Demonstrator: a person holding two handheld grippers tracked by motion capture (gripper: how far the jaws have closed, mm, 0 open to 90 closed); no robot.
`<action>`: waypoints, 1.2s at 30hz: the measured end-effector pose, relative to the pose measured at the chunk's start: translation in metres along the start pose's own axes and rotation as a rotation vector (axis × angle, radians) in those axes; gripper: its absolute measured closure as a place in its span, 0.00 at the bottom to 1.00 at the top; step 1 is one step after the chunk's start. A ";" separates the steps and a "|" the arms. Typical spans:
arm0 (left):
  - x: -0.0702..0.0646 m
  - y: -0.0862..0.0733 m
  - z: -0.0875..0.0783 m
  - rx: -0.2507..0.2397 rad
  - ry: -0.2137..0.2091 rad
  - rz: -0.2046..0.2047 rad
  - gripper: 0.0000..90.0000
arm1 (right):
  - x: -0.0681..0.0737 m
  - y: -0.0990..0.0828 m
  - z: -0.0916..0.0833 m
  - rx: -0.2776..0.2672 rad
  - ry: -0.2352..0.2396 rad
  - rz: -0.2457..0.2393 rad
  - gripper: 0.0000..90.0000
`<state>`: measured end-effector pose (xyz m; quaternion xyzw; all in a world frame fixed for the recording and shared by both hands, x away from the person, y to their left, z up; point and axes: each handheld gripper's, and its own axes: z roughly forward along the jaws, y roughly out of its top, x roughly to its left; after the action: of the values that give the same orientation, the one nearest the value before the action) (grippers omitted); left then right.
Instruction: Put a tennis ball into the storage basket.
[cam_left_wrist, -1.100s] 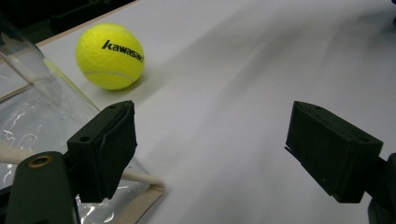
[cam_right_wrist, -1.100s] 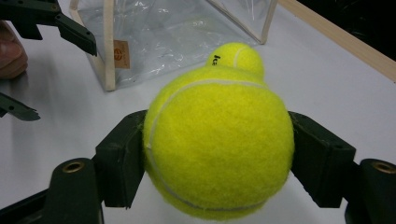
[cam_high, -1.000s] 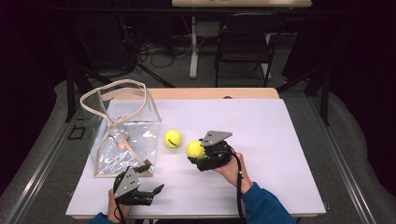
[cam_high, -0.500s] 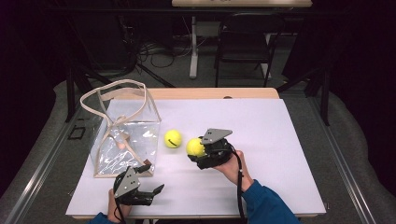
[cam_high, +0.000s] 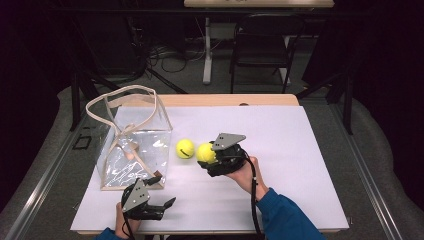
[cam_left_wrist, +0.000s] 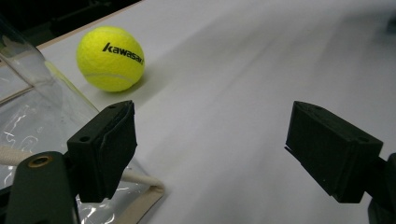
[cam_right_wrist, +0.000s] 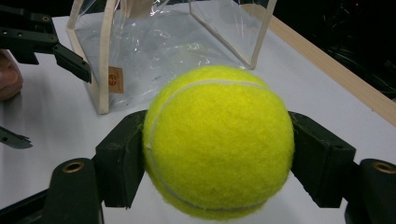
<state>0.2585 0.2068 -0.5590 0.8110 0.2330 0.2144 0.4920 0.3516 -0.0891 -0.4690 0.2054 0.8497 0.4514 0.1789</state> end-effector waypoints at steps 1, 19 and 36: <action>0.000 0.000 0.000 -0.001 -0.001 0.000 0.18 | -0.001 0.001 0.000 0.000 0.001 -0.001 0.29; 0.000 0.000 0.000 0.002 0.001 0.000 0.18 | -0.008 0.018 0.007 -0.010 0.011 -0.008 0.29; 0.000 0.000 0.000 0.003 0.002 0.000 0.18 | -0.018 0.031 0.012 -0.015 -0.004 -0.009 0.29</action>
<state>0.2590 0.2068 -0.5592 0.8116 0.2337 0.2149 0.4905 0.3786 -0.0743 -0.4471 0.2011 0.8467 0.4569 0.1840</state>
